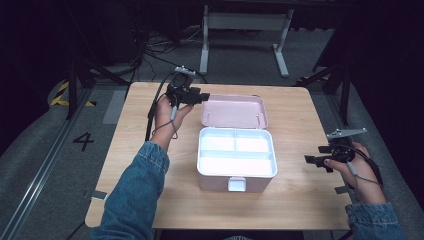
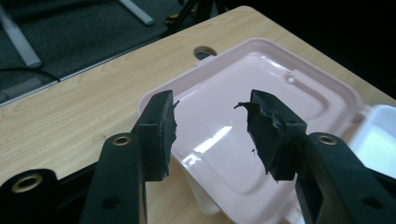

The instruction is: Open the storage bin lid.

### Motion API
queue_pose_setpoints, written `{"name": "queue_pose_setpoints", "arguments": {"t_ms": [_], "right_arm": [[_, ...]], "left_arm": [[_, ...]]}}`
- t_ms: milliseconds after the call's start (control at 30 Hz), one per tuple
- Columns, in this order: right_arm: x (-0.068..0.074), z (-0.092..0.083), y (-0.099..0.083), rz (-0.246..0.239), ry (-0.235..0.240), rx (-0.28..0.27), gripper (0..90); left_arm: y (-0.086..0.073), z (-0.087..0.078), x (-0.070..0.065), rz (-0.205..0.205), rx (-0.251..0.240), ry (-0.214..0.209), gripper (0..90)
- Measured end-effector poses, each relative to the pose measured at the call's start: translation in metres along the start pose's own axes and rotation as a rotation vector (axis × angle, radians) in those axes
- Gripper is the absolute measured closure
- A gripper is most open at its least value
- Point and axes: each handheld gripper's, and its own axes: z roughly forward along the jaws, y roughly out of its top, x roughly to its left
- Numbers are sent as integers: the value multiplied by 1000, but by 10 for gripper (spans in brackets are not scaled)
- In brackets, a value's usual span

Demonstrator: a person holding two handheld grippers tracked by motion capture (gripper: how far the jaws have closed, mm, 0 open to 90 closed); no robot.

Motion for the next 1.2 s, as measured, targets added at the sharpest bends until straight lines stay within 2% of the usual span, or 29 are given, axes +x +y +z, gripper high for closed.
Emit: {"name": "queue_pose_setpoints", "arguments": {"t_ms": [33,67,100,167,200,400,500,633,900,1000,1067,1100,1133,1167,1200], "right_arm": [[0,0,1,-4,-1,-1,256],[1,1,2,-9,2,0,256],[1,2,2,-9,3,1,256],[2,2,4,-14,5,1,256],[2,2,4,-14,5,1,256],[4,4,19,-34,15,-17,254],[6,8,27,-48,32,-15,248],[10,11,34,-66,51,-17,246],[10,12,40,-74,61,-17,243],[7,11,39,-65,59,-10,244],[4,10,38,-68,59,-8,239],[4,10,38,-68,59,-8,239],[2,9,36,-63,61,1,231],[2,9,36,-63,61,1,231],[2,9,36,-68,65,3,227]], "left_arm": [[0,0,0,0,0,0,519],[-1,-16,-9,36,-8,-2,520],[-2,-22,-12,55,-16,1,520],[-6,-37,-20,76,-23,3,520],[-6,-37,-20,76,-23,3,520],[-18,-73,-37,132,-2,16,520],[-28,-91,-42,142,8,14,514],[-46,-108,-47,153,41,60,506],[-82,-127,-48,152,118,112,478],[-101,-129,-48,130,158,129,472],[-112,-131,-45,110,151,129,462],[-112,-131,-45,110,151,129,462],[-121,-131,-41,75,159,116,460],[-121,-131,-41,75,159,116,459],[-128,-130,-38,65,174,124,459]]}}
